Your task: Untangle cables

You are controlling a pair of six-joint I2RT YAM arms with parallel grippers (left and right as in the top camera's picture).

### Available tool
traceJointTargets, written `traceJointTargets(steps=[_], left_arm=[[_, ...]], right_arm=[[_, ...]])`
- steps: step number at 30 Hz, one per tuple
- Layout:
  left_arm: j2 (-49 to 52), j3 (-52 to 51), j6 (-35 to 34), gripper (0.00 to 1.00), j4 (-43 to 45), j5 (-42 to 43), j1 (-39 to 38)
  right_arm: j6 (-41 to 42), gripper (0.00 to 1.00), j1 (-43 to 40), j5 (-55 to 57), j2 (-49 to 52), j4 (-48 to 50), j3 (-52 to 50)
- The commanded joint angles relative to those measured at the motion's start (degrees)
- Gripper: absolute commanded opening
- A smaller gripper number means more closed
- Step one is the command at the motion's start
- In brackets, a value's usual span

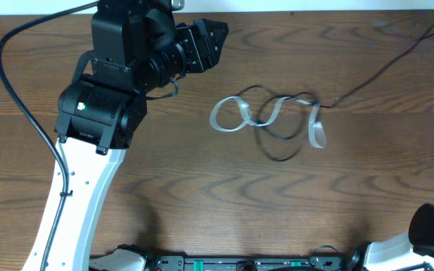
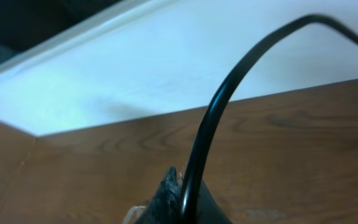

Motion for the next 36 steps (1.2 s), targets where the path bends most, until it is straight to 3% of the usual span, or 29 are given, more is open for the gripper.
traceJointTargets(steps=[1, 11, 17, 24, 31, 36], left_arm=[[-0.13, 0.37, 2.10, 0.61, -1.03, -2.12, 0.24], [0.92, 0.31, 6.60, 0.60, -7.89, -2.21, 0.17], [3.37, 0.24, 8.35, 0.59, -10.05, -1.75, 0.17], [4.13, 0.24, 9.14, 0.59, -9.31, -1.62, 0.17], [4.13, 0.24, 9.14, 0.59, -9.18, -1.60, 0.17], [4.15, 0.24, 9.14, 0.59, -9.16, -1.62, 0.17]], right_arm=[[1.64, 0.01, -0.37, 0.50, 1.14, -2.21, 0.22], [-2.12, 0.01, 4.79, 23.50, 6.82, -14.75, 0.20], [-1.84, 0.01, 3.82, 36.44, 7.19, -19.98, 0.20], [1.09, 0.01, 0.96, 46.47, 7.23, -33.94, 0.20], [4.55, 0.01, -3.98, 43.87, 5.88, -31.50, 5.57], [3.91, 0.01, -4.39, 42.58, 5.88, -18.40, 9.27]])
